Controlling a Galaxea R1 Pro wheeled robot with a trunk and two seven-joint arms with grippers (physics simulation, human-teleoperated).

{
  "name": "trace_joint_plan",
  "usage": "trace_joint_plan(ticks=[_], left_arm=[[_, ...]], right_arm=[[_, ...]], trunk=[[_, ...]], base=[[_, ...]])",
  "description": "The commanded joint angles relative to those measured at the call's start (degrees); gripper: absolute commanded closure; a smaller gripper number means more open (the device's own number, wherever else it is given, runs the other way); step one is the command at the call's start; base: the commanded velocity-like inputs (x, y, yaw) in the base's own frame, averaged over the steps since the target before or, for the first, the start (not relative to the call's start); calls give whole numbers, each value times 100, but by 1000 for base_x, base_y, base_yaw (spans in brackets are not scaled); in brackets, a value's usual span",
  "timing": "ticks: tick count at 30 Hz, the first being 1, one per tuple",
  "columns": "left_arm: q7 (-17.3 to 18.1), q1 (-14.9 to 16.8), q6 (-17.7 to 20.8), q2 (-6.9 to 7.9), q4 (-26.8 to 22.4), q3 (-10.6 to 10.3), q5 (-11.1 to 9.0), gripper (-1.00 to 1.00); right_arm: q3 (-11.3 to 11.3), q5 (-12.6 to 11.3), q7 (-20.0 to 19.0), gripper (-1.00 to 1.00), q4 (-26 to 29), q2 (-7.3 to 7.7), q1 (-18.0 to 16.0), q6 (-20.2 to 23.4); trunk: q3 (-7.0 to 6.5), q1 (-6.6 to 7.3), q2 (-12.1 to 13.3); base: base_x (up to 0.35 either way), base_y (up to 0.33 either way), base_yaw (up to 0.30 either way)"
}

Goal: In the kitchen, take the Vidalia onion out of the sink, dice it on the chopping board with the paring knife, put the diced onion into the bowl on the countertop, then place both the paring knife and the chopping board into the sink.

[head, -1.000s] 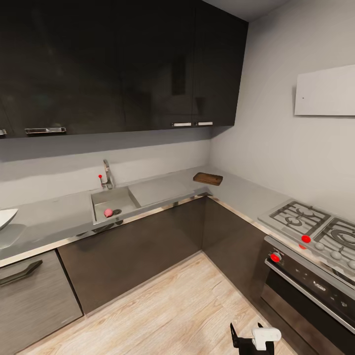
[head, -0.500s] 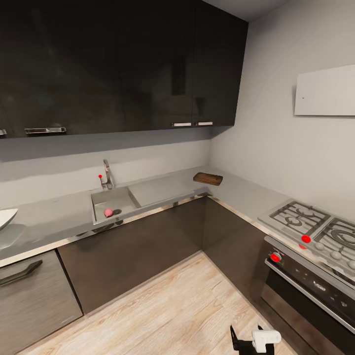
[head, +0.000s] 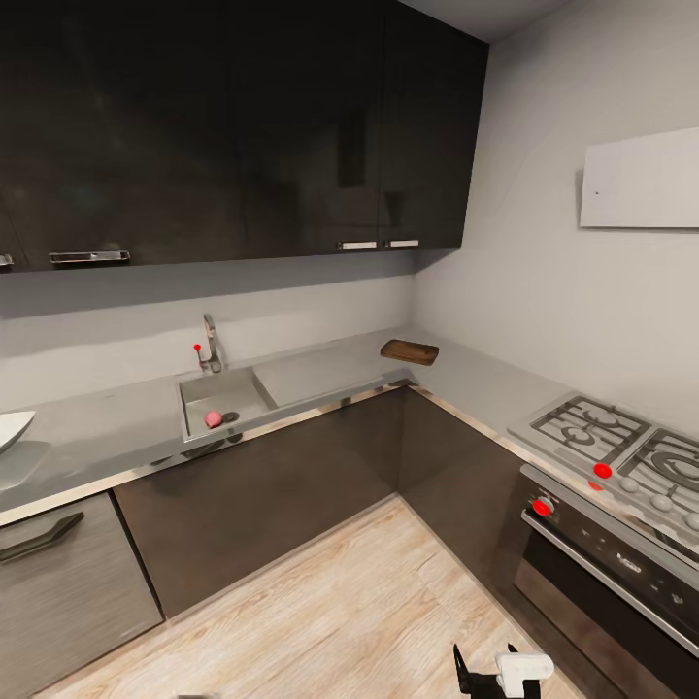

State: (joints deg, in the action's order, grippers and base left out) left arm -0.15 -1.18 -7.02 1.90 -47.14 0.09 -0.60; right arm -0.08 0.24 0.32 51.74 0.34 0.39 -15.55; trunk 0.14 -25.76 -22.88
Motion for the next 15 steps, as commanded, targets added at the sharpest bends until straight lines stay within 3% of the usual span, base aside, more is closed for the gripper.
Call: trace_joint_plan(ticks=[1,7,15], left_arm=[[0,-4,-12,5,-75,0,-7,-100],[57,-33,-56,141,-523,0,-10,-100],[734,-286,-432,317,-891,4,-90,-100]], right_arm=[[-1,3,3,-100,3,1,3,-9],[-1,3,3,-100,2,-1,-2,-9],[-1,3,7,-100,-44,-14,-3,-9]], trunk=[[2,-2,-4],[2,-2,-4],[2,-2,-4]], base=[[0,0,0],[0,0,0],[0,0,0]])
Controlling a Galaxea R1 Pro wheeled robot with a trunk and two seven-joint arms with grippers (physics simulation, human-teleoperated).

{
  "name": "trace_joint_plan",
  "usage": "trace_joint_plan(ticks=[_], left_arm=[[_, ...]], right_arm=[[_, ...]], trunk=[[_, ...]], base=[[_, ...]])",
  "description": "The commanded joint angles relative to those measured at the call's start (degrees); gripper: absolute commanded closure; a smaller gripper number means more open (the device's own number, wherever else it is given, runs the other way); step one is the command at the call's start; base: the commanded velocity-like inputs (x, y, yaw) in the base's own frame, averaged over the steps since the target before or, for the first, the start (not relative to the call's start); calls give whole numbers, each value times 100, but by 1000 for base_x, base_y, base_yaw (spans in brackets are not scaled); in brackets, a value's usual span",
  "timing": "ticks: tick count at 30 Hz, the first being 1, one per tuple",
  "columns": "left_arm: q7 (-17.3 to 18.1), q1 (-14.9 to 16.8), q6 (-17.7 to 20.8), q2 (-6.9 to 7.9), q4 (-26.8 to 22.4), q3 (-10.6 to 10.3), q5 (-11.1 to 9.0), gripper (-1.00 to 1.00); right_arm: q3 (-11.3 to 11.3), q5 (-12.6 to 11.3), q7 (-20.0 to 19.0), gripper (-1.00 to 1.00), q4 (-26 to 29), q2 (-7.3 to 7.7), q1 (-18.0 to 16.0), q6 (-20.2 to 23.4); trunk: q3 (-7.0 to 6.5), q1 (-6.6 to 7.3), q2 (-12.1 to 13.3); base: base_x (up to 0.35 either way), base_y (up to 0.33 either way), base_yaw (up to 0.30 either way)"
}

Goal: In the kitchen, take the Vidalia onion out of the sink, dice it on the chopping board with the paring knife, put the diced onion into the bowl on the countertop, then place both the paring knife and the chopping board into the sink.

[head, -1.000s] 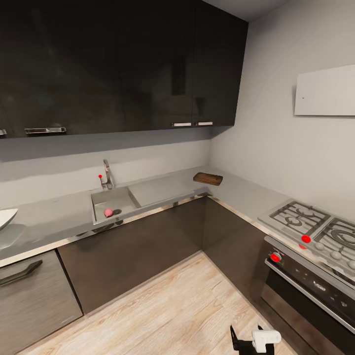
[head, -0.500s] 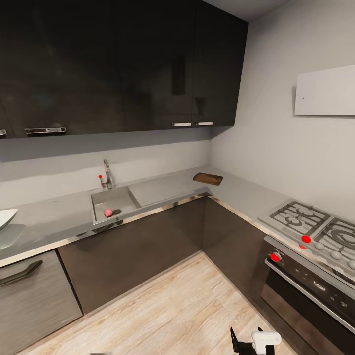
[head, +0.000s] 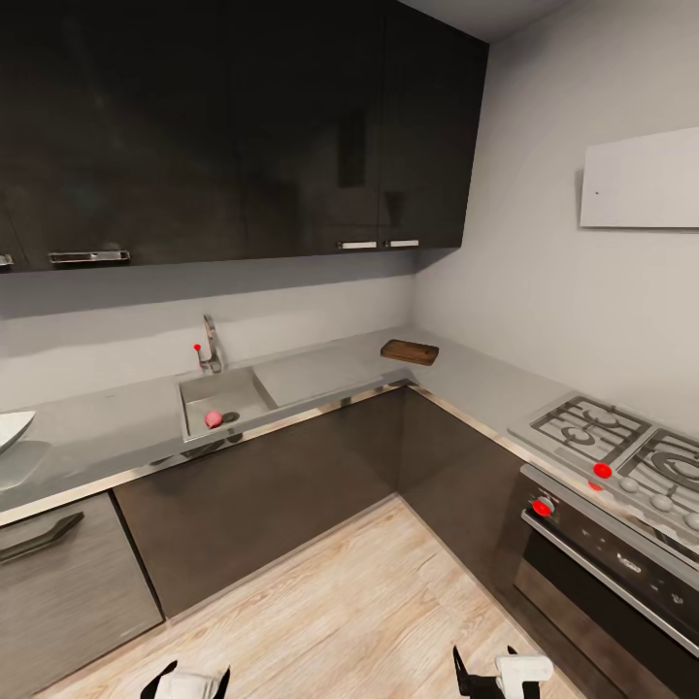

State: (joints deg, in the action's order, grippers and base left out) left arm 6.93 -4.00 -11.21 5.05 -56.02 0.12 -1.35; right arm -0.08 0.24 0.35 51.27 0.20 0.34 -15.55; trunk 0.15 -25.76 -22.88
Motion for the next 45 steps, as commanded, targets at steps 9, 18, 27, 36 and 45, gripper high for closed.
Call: trace_joint_plan(ticks=[9,18,27,36,45], left_arm=[[169,-484,-843,80,-76,4,-46,-100],[176,-1353,-1658,105,-612,16,-71,-100],[162,-1846,-1739,89,-884,289,-88,-100],[178,-1870,-1021,10,-828,649,-93,-100],[195,-1868,-949,-3,-843,678,-98,-100]], right_arm=[[-8,2,6,-100,-3,-10,6,-9],[-10,2,8,-100,-3,-11,7,-9],[-10,2,-1,-100,-93,-11,3,-11],[-10,0,-17,-100,-166,-11,3,-18],[-5,-6,-22,-100,-206,-11,5,-20]], trunk=[[1,-3,-4],[1,-3,-4],[1,-3,-4],[1,-3,-4],[1,-3,-4]], base=[[0,0,0],[0,0,0],[0,0,0],[0,0,0],[0,0,0]])
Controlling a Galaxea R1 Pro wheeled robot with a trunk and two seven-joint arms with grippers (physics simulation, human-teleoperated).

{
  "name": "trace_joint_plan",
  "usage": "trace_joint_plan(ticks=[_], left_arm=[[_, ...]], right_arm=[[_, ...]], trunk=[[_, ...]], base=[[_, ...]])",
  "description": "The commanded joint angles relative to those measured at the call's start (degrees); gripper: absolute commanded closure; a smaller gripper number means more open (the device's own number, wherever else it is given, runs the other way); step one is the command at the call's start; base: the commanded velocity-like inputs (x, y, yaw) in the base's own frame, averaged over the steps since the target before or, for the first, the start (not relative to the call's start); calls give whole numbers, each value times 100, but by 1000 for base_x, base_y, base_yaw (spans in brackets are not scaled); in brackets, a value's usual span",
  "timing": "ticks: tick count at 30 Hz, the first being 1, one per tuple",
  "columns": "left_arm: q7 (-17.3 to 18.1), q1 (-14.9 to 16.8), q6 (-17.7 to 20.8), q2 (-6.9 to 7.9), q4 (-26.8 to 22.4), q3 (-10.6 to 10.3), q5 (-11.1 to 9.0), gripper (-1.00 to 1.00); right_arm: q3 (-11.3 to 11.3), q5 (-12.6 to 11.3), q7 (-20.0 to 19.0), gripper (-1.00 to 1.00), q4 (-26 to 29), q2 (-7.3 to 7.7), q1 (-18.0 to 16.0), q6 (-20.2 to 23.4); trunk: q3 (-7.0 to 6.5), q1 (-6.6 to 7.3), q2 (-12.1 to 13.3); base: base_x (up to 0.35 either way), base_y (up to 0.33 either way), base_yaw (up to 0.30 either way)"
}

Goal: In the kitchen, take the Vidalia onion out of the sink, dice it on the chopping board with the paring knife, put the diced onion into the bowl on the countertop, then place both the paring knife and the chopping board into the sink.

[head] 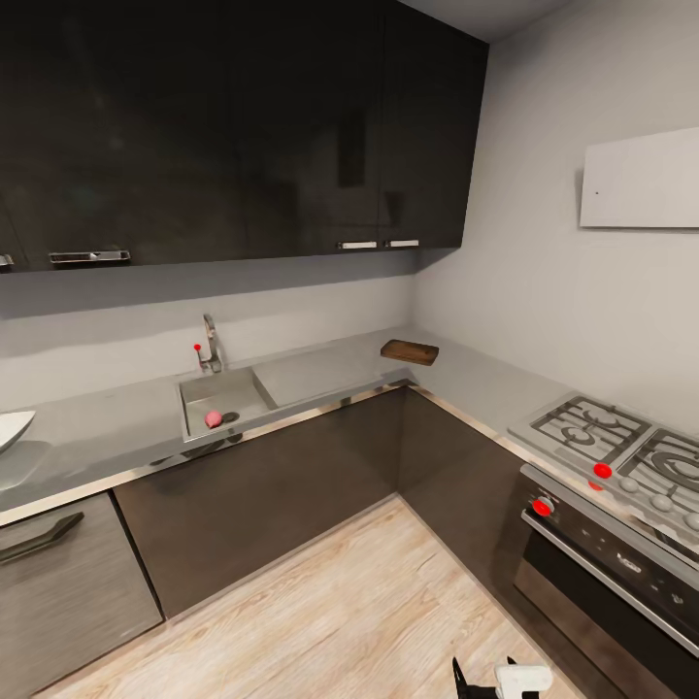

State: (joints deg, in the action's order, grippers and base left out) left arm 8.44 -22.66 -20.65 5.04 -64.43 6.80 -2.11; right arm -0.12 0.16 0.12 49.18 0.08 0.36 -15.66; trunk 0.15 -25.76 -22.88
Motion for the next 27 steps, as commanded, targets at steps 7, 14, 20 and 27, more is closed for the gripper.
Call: trace_joint_plan(ticks=[7,14,20,27], left_arm=[[52,-2,-6,-2,32,-11,-26,-100],[57,-4,-9,-3,158,-8,-27,-100],[50,-2,-4,-21,401,2,-27,-100],[35,-1,7,-323,629,3,-20,-100]], right_arm=[[8,0,-9,-100,-19,12,2,-16],[11,1,-5,-100,-27,18,0,-41],[10,1,-4,-100,-29,12,0,-45],[5,1,-3,-100,-82,2,0,-47]], trunk=[[1,-2,-4],[1,-2,-4],[1,-2,-4],[1,-2,-4]], base=[[0,0,0],[0,0,0],[0,0,0],[0,0,0]])
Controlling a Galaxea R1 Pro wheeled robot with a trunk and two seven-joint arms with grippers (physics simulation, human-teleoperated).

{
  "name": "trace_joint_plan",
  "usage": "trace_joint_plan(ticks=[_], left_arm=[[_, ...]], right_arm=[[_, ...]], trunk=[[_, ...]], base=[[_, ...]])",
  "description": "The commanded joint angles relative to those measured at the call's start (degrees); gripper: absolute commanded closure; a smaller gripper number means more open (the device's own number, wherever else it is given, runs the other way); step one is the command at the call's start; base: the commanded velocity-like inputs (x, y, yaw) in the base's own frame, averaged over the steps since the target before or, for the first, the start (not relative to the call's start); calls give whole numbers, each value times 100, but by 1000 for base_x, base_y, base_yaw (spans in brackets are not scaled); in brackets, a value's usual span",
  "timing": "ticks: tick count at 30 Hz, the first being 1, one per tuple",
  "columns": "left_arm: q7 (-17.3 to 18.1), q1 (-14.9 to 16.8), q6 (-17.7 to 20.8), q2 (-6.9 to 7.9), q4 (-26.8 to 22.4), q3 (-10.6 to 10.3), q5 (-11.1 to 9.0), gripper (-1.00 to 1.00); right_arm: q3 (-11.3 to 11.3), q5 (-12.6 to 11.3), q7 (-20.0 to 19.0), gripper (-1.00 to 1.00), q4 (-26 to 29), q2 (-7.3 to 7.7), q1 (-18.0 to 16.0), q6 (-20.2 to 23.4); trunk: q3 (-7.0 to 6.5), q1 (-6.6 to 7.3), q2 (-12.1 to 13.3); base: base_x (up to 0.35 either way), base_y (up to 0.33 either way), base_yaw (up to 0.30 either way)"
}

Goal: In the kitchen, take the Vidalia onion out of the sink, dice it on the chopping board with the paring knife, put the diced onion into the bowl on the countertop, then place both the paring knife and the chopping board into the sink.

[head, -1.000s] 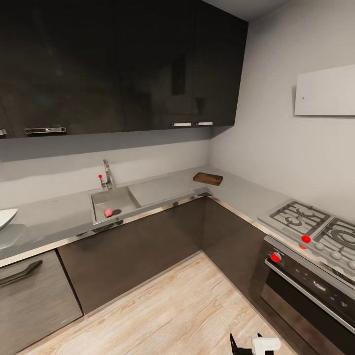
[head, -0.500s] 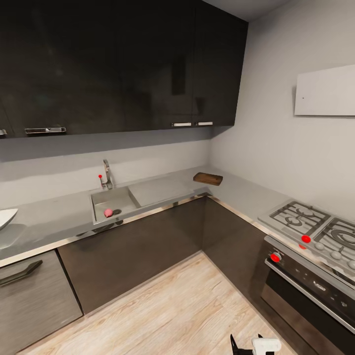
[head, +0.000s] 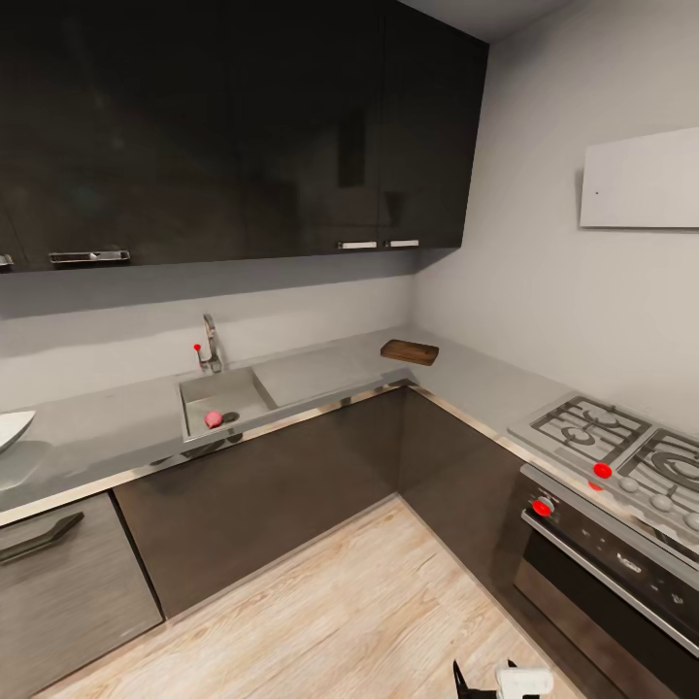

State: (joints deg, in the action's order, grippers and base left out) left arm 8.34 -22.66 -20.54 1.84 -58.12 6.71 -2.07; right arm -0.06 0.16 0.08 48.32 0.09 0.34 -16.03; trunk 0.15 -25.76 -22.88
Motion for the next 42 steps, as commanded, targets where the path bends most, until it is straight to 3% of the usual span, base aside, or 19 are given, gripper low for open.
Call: trace_joint_plan(ticks=[1,8,13,42], left_arm=[[28,-2,-3,-56,19,13,-23,-100],[-370,-2,-2,-231,99,-5,-12,-100],[-594,-2,-10,-277,273,-11,-5,-100],[-615,-2,-20,-281,450,-12,-14,-100]], right_arm=[[-1,2,1,-100,-7,0,2,-9],[-4,3,8,-100,-123,-6,3,-13],[-3,8,9,-100,-153,-1,4,-14],[-3,2,1,-100,-246,-1,2,-14]], trunk=[[1,-2,-4],[1,-2,-4],[1,-2,-4],[1,-2,-4]], base=[[0,0,0],[0,0,0],[0,0,0],[0,0,0]])
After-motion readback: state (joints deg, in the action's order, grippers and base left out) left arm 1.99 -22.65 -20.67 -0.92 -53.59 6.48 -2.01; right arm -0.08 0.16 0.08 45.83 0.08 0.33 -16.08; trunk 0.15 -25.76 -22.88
